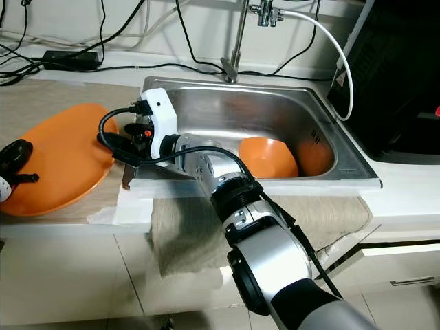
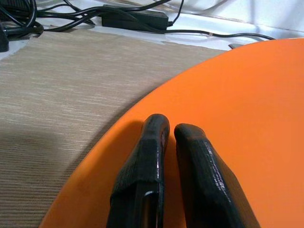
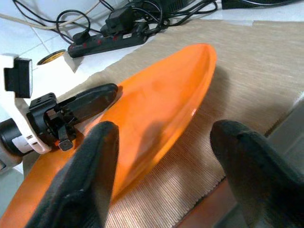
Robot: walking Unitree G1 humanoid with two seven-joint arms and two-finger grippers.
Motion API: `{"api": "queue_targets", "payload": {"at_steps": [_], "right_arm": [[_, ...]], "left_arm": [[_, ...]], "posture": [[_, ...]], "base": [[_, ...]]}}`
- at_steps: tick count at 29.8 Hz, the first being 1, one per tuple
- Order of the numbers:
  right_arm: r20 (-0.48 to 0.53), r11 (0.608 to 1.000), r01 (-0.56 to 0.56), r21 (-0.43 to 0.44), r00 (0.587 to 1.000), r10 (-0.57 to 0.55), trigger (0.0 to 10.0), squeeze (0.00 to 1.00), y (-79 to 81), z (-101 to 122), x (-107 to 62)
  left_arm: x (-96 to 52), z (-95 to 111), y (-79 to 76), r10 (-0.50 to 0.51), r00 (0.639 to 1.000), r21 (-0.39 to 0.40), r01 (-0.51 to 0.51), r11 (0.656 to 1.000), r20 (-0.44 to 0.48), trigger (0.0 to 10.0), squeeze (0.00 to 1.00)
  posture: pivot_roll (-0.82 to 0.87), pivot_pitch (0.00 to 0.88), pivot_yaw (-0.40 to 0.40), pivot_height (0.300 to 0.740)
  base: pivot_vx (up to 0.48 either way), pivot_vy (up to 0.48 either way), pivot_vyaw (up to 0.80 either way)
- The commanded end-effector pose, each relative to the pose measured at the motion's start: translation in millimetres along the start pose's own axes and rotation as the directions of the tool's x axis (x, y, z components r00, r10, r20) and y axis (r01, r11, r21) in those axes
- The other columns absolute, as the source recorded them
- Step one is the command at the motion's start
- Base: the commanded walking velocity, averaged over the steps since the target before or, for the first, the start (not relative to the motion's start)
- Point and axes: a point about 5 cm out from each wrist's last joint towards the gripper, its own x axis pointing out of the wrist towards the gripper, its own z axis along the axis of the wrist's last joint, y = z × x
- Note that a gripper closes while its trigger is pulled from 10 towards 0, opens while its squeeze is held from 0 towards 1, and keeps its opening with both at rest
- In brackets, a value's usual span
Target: Kitchen organization
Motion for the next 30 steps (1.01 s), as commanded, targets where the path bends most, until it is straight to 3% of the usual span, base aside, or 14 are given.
{"api": "queue_targets", "payload": {"at_steps": [1,12,15,16,17,18,19,23,26,27,30], "right_arm": [[0.031,0.992,-0.118,0.041,0.993,0.117,0.0,0.0,38.6,1.0,28.9],[0.038,0.992,-0.106,0.065,0.994,0.103,0.0,0.0,37.8,0.0,30.0],[0.024,0.998,-0.062,0.015,0.998,0.062,0.0,0.0,34.8,0.3,30.1],[0.031,0.998,-0.04,-0.046,0.999,0.042,10.0,0.13,33.2,2.7,29.5],[0.031,0.998,-0.04,-0.046,0.999,0.042,10.0,0.13,33.2,2.7,29.5],[0.042,0.994,-0.027,-0.105,0.999,0.031,10.0,0.88,32.4,5.7,28.6],[0.049,0.984,-0.013,-0.177,0.999,0.021,10.0,1.0,31.9,9.0,27.5],[0.093,0.903,0.044,-0.428,0.996,-0.005,10.0,1.0,27.6,24.2,16.1],[0.104,0.887,0.07,-0.456,0.994,-0.025,10.0,1.0,22.0,26.7,9.7],[0.12,0.866,0.126,-0.484,0.99,-0.076,10.0,1.0,9.5,27.5,-2.1],[0.143,0.841,0.17,-0.514,0.983,-0.111,10.0,1.0,1.3,27.6,-11.7]], "left_arm": [[-1.6,-33.5,-3.5,-0.008,0.988,-0.049,0.0,0.999,-0.153,10.0,0.0],[-2.1,-33.5,-3.6,-0.007,0.988,-0.054,-0.001,0.999,-0.156,10.0,0.0],[-2.4,-33.5,-3.5,-0.006,0.988,-0.053,-0.003,0.999,-0.156,10.0,0.0],[-2.5,-33.2,-3.4,-0.004,0.988,-0.053,-0.005,0.999,-0.155,10.0,0.0],[-2.5,-33.2,-3.4,-0.004,0.988,-0.053,-0.005,0.999,-0.155,10.0,0.0],[-2.5,-33.1,-3.4,-0.003,0.988,-0.053,-0.005,0.999,-0.155,10.0,0.0],[-2.6,-33.1,-3.5,-0.003,0.988,-0.052,-0.005,0.999,-0.155,10.0,0.0],[-2.6,-33.1,-3.9,-0.003,0.988,-0.05,-0.005,0.999,-0.154,10.0,0.0],[-2.4,-33.5,-4.1,-0.003,0.988,-0.051,-0.005,0.999,-0.155,10.0,0.0],[-1.3,-34.2,-5.2,-0.005,0.988,-0.053,-0.003,0.999,-0.156,10.0,0.0],[0.1,-34.6,-6.8,-0.009,0.988,-0.054,0.001,0.999,-0.156,10.0,0.0]], "posture": [[0.17,0.0,-0.128,0.74],[0.17,0.0,-0.127,0.74],[0.17,0.0,-0.127,0.74],[0.18,0.0,-0.127,0.74],[0.18,0.0,-0.127,0.74],[0.18,0.0,-0.127,0.74],[0.18,0.0,-0.127,0.74],[0.17,0.002,-0.126,0.74],[0.17,0.002,-0.126,0.74],[0.16,0.001,-0.119,0.74],[0.15,0.001,-0.117,0.74]], "base": [[0.0,0.0,0.0],[0.0,0.0,0.0],[0.0,0.0,0.0],[0.0,0.0,0.0],[0.0,0.0,0.0],[0.0,0.0,0.0],[0.0,0.0,0.0],[0.0,0.0,0.0],[0.0,0.0,0.0],[0.0,0.0,0.0],[0.0,0.0,0.0]]}}
